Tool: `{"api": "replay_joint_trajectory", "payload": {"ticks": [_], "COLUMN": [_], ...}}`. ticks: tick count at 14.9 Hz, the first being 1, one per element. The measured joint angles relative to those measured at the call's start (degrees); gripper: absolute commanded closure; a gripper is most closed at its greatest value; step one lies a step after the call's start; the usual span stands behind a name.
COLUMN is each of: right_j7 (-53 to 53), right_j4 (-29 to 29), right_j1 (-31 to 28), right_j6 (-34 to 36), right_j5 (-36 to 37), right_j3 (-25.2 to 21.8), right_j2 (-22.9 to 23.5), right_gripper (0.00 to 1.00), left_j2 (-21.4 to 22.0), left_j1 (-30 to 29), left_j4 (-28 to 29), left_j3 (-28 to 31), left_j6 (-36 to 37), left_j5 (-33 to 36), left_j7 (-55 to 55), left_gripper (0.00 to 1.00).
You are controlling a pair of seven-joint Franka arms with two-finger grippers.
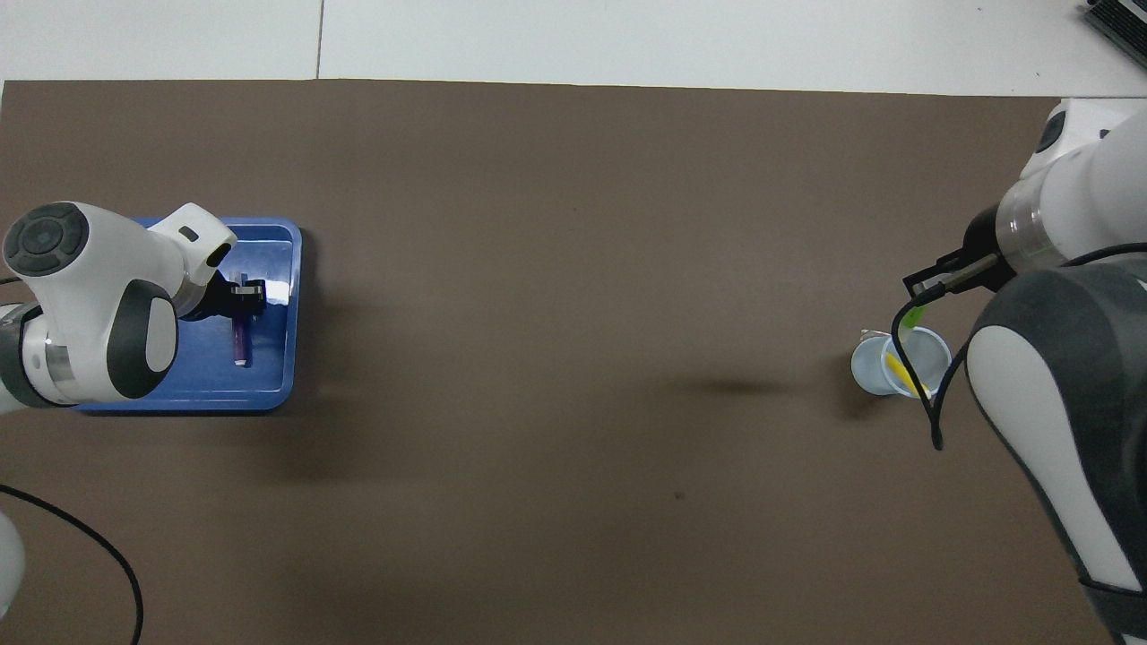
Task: Right arm passes pens to left for tray arrangement
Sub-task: 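Grasp the green pen with the right gripper while the left gripper releases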
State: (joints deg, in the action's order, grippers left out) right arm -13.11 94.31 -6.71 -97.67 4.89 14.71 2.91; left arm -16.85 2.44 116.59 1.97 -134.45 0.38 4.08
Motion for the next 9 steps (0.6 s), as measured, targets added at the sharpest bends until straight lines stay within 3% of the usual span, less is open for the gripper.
{"api": "replay_joint_trajectory", "payload": {"ticks": [4,9], "right_j7": [4.89,13.35], "right_j4": [-1.42,-1.4], "right_j1": [0.32,1.46], "right_j6": [-1.46,-6.34], "right_j5": [-6.64,-16.5], "right_j3": [1.57,2.08], "right_j2": [-0.01,0.39], "right_gripper": [1.0,1.0], "left_j2": [-0.02,0.04], "left_j1": [0.0,-0.21], "left_j4": [-0.41,-8.25], "left_j3": [-0.15,-0.02], "left_j6": [1.87,14.78], "left_j5": [-2.5,-6.36], "left_j7": [0.12,0.23], "left_gripper": [0.27,0.24]}}
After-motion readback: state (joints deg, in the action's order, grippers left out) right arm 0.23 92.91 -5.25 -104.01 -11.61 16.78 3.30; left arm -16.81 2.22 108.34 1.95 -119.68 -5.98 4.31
